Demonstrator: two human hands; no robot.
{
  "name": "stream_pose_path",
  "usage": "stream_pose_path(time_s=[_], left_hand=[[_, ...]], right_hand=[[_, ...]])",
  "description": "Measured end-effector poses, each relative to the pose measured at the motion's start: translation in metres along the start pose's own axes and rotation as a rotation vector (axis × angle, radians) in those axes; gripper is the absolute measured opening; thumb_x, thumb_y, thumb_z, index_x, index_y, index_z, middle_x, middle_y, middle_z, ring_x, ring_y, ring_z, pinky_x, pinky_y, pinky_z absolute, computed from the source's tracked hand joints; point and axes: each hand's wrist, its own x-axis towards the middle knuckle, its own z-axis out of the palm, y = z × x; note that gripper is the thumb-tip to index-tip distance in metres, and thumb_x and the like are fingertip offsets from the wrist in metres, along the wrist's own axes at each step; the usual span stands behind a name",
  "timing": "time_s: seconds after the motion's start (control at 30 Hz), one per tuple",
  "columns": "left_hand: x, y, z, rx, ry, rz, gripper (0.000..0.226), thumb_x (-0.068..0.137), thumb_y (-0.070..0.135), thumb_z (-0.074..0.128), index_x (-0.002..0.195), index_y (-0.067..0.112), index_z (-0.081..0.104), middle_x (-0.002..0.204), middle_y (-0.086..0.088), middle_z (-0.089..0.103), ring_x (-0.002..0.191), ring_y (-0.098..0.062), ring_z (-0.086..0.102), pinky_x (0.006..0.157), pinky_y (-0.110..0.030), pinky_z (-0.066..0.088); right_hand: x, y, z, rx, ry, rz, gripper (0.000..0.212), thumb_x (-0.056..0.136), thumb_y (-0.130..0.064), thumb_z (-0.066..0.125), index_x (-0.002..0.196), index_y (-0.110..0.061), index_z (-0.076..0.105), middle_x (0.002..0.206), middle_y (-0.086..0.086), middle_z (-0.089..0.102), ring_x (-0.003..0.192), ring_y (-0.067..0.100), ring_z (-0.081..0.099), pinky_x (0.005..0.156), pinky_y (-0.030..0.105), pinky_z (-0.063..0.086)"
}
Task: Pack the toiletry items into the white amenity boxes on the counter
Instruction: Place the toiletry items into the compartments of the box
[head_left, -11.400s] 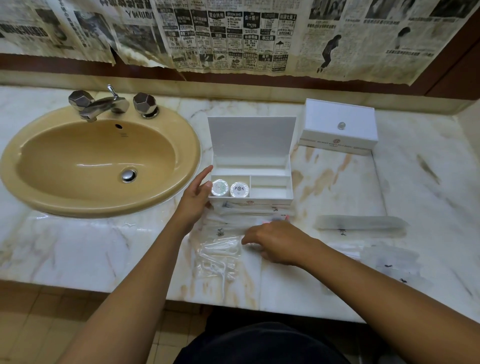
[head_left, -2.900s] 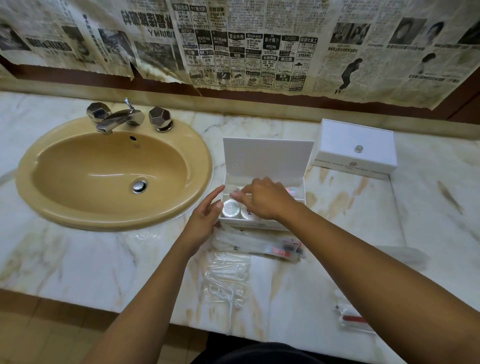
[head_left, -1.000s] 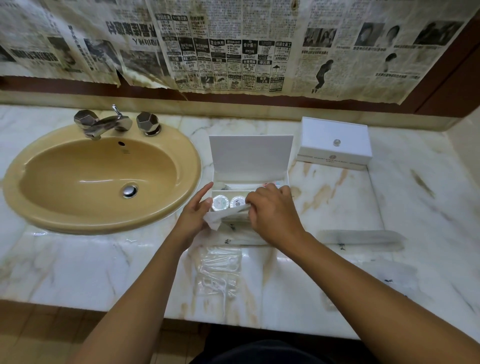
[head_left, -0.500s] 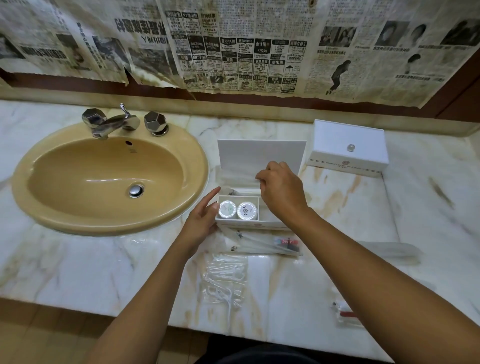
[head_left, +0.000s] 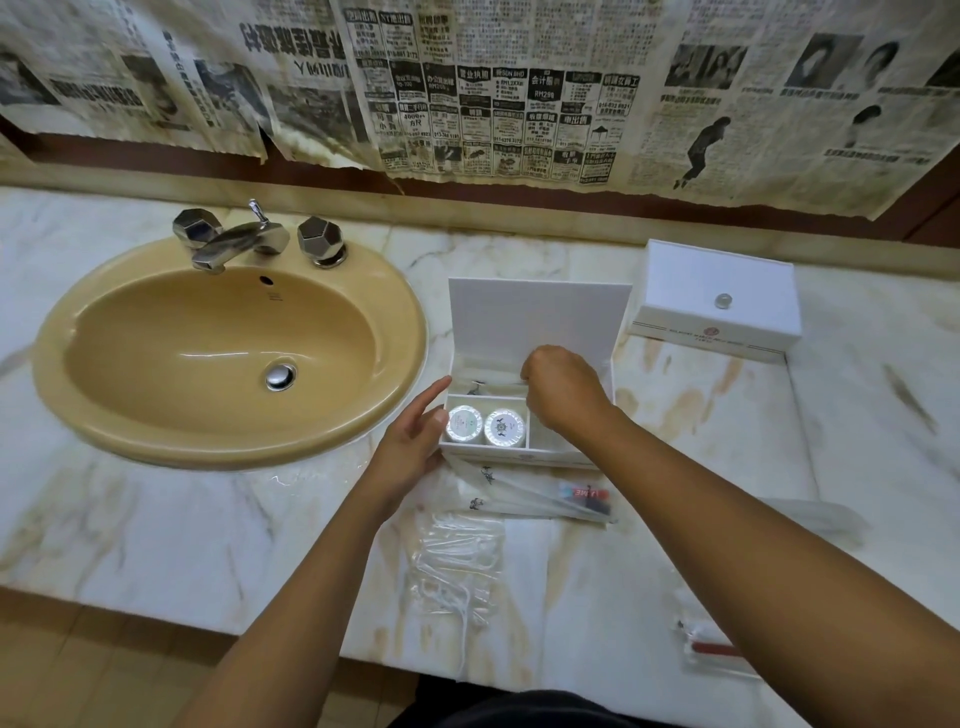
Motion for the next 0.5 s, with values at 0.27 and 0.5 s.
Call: stream_pose_path(time_s=[0.27, 0.5], left_hand=[[-0.002, 0.003, 0.001, 0.001, -0.007, 0.011, 0.035, 0.103, 0.030, 0.047, 0.127, 0.055, 0.053, 0.104, -0.003, 0.048, 0.097, -0.010, 0.050, 0.077, -0.016, 0.052], [-0.001, 0.002, 0.002, 0.007, 0.004, 0.016, 0.035, 0.103, 0.028, 0.048, 0.128, 0.052, 0.053, 0.101, 0.005, 0.066, 0.096, -0.007, 0.060, 0.077, -0.017, 0.051]], right_hand=[[-0.010, -0.012, -0.011, -0.091, -0.066, -0.079, 0.024, 0.097, -0.017, 0.042, 0.107, -0.006, 0.060, 0.109, 0.009, 0.052, 0.107, 0.028, 0.047, 0.085, 0.037, 0.040], [-0.009, -0.024, 0.012, -0.037, -0.231, -0.171, 0.062, 0.096, -0.062, 0.019, 0.131, -0.023, 0.054, 0.133, 0.005, 0.047, 0.125, 0.025, 0.038, 0.098, 0.046, 0.032]])
